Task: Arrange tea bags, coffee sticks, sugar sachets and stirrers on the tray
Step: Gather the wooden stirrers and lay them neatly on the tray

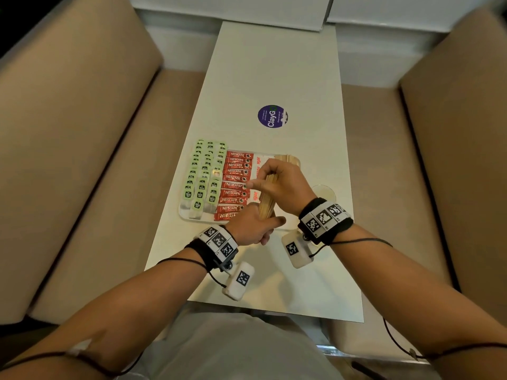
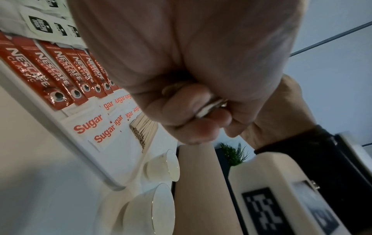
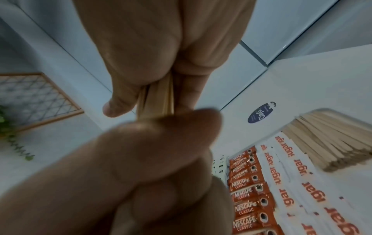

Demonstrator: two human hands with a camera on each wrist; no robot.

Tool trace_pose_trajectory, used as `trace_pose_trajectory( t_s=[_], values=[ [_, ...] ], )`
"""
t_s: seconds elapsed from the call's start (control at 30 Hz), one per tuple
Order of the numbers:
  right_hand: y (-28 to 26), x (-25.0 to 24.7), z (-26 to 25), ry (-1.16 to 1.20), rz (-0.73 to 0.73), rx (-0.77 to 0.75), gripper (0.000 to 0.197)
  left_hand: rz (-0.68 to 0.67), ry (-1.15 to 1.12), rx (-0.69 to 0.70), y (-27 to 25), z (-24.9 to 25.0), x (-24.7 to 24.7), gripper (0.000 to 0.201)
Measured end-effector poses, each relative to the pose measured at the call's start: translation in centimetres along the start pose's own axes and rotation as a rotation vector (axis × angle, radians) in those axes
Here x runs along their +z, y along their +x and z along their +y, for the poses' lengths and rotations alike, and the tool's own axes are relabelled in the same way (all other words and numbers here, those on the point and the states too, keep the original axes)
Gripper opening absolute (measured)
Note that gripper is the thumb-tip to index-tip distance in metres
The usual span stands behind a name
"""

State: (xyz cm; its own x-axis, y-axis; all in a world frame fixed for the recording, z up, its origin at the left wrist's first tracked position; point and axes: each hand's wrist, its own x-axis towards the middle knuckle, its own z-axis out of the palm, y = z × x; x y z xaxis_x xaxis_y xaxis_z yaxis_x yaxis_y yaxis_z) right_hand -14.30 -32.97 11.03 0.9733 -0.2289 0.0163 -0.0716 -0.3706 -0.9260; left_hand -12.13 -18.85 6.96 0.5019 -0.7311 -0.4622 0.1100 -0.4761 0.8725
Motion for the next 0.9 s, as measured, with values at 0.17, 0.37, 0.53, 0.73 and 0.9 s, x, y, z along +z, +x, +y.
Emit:
trace_pose_trajectory(
  t_s=[0.17,0.37,0.53,0.73,0.9],
  values=[
    [-0.2,0.4,0.9,0.058,0.066,0.044,0.018,-0.018,-0.067,-0.022,-0.4,-0.8,1.2,0.03],
    [-1.3,0.4,1.5,-0.041,-0.036,0.03,0.018,-0.023,-0.106,-0.063,-0.7,-2.0,1.8,0.031],
    [-1.7,0.2,1.9,-0.076,-0.142,0.068,0.027,0.001,-0.177,-0.113,-0.9,-3.2,1.9,0.034],
    [-2.6,0.7,4.1,-0.301,-0.111,0.258,0.073,0.057,-0.223,-0.139,-0.3,-4.2,0.4,0.023],
    [-3.1,2.3,6.0,-0.223,-0.211,0.236,0.042,-0.004,-0.18,-0.132,1.0,-4.3,-0.7,0.006]
  ],
)
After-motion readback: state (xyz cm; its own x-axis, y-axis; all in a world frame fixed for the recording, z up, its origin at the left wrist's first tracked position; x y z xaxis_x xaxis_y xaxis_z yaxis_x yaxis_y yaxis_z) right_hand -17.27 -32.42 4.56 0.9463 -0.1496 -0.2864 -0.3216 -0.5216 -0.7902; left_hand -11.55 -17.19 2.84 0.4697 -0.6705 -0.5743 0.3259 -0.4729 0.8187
